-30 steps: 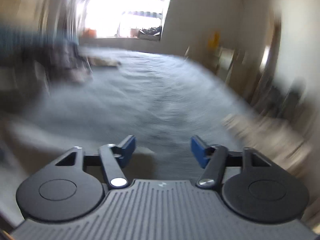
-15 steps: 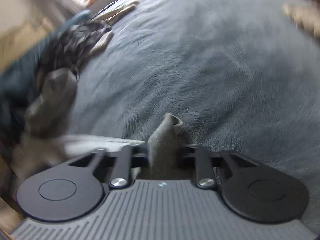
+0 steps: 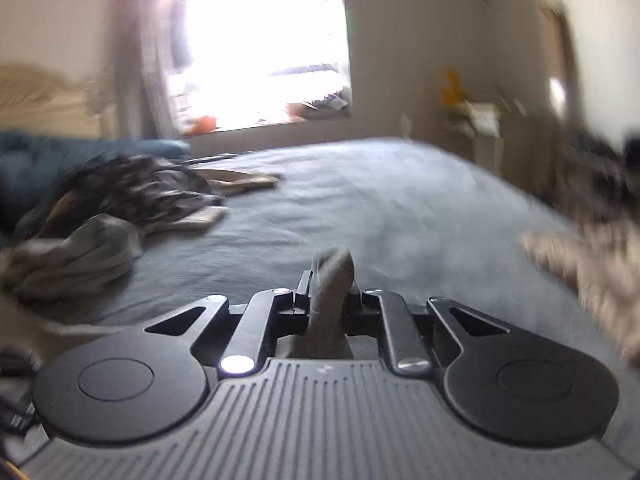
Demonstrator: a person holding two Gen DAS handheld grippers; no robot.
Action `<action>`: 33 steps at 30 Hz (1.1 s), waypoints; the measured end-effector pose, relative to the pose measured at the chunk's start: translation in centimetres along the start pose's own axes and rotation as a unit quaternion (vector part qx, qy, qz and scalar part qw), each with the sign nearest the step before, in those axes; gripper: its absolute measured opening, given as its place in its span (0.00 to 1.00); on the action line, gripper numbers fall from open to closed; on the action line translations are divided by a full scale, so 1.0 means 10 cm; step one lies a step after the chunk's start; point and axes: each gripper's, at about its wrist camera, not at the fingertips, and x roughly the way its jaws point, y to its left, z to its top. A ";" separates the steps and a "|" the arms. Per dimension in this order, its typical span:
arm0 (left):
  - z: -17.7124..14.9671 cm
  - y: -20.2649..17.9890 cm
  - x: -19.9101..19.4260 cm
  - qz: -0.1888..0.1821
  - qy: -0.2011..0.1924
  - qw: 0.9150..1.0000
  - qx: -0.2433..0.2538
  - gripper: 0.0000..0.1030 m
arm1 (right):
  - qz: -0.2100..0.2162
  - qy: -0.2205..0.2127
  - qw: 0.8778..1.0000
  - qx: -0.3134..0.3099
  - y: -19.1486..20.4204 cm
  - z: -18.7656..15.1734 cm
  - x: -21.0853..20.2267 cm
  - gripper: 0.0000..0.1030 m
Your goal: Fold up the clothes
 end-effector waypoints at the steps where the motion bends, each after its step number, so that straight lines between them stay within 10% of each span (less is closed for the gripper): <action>1: 0.00 0.00 0.00 0.001 0.000 1.000 0.000 0.57 | -0.009 -0.002 1.000 0.014 -0.07 -0.03 0.06 0.11; 8: 0.00 0.00 0.00 0.000 0.001 1.000 -0.001 0.57 | -0.076 -0.016 0.963 0.259 -1.13 -0.22 -0.09 0.14; 13: 0.04 0.01 -0.04 -0.001 0.004 1.000 -0.009 0.57 | -0.047 0.008 0.957 0.285 -0.96 -0.34 -0.54 0.21; 21: 0.03 0.14 -0.59 0.033 -0.023 0.998 -0.050 0.57 | 0.122 0.101 0.978 0.139 0.44 -0.09 -0.41 0.22; 29: -0.28 0.79 -1.29 0.128 -0.031 0.985 -0.113 0.57 | 0.285 0.234 0.928 -0.060 2.52 -0.35 0.35 0.22; 33: -0.47 1.21 -1.41 0.158 -0.029 0.976 -0.148 0.57 | 0.260 0.256 0.925 -0.108 3.01 -0.53 0.84 0.21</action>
